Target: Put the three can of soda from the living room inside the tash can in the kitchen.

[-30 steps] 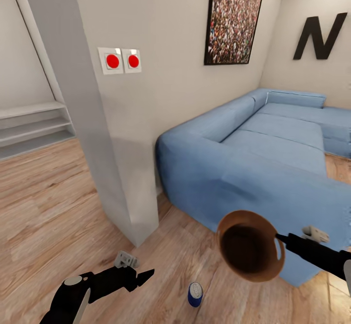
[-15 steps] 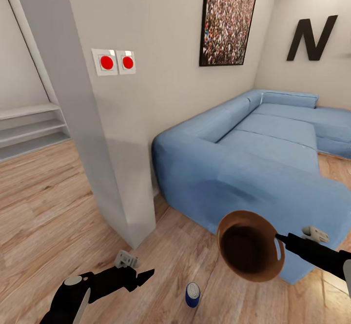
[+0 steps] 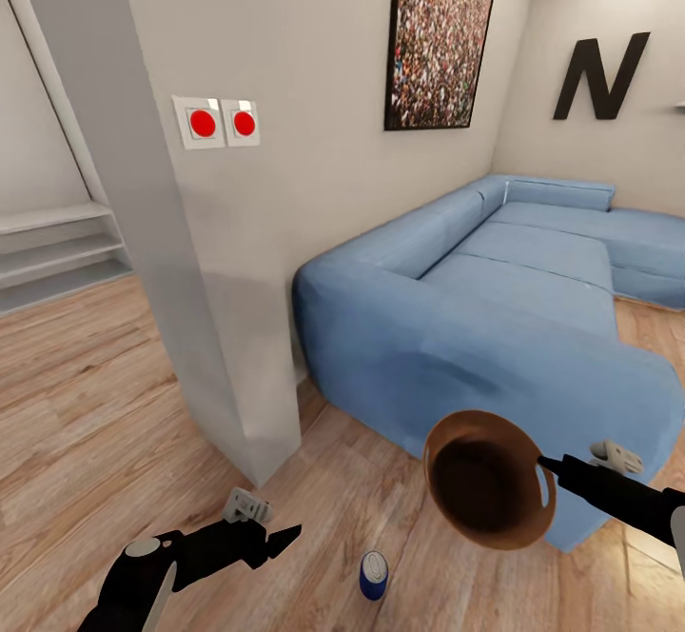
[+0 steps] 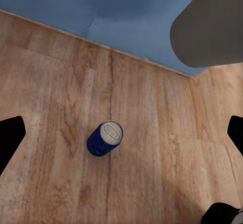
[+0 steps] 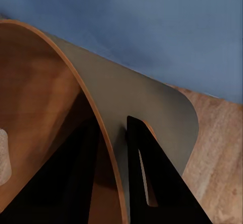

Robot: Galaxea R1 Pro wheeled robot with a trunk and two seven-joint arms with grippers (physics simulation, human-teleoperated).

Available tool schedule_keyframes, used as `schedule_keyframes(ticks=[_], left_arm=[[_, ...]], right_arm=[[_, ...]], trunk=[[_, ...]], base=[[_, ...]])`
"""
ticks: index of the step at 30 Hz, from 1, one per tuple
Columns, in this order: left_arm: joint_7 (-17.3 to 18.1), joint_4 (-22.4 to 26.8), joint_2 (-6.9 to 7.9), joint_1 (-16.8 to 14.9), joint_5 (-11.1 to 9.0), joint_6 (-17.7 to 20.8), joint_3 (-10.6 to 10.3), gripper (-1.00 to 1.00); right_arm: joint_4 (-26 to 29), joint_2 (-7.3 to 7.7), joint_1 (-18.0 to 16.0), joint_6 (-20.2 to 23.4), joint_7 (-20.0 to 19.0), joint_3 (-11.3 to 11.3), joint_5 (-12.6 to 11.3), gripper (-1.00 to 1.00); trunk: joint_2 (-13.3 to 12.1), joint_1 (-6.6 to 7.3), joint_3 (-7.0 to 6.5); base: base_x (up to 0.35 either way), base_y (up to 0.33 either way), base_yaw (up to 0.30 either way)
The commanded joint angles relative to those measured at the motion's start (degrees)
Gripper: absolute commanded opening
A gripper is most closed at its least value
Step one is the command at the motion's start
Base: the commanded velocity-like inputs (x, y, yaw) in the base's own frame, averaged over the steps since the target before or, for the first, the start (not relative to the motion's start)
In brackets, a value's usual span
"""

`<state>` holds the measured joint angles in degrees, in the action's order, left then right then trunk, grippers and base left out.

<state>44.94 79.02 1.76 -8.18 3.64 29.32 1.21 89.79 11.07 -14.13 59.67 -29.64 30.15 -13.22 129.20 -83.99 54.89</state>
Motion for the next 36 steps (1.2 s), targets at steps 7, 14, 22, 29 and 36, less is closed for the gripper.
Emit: schedule_keyframes(ticks=[7, 14, 22, 29, 36], left_arm=[[0.0, 0.0, 0.03, 0.0, -0.2, 0.2, 0.1, 1.00], [0.1, 0.0, 0.09, 0.0, -0.1, 0.0, 0.1, 1.00], [0.1, 0.0, 0.09, 0.0, 0.0, -0.1, 0.1, 1.00], [0.1, 0.0, 0.09, 0.0, 0.0, -0.1, 0.1, 1.00], [0.1, 0.0, 0.09, 0.0, -0.1, -0.1, 0.2, 1.00]], right_arm=[[0.0, 0.00, 0.0, 0.3, -0.1, 0.0, -1.7, -1.00], [0.0, 0.00, 0.0, 0.3, -0.1, 0.0, -1.7, -1.00], [0.0, 0.01, 0.0, 0.3, -0.2, 0.0, -1.8, -1.00], [0.0, 0.00, 0.0, 0.3, -0.2, -0.1, -1.8, -1.00], [0.0, -0.08, 0.0, 0.3, -0.2, -0.3, -1.8, -1.00]], trunk=[[0.0, 0.00, -0.01], [0.0, 0.00, -0.01], [0.0, 0.00, -0.08], [0.0, 0.00, -0.31], [0.0, 0.00, -0.48]], base=[[-0.022, 0.000, 0.000], [-0.078, 0.000, 0.000], [-0.002, 0.000, -0.070], [0.000, 0.000, -0.151], [0.000, 0.000, -0.099]])
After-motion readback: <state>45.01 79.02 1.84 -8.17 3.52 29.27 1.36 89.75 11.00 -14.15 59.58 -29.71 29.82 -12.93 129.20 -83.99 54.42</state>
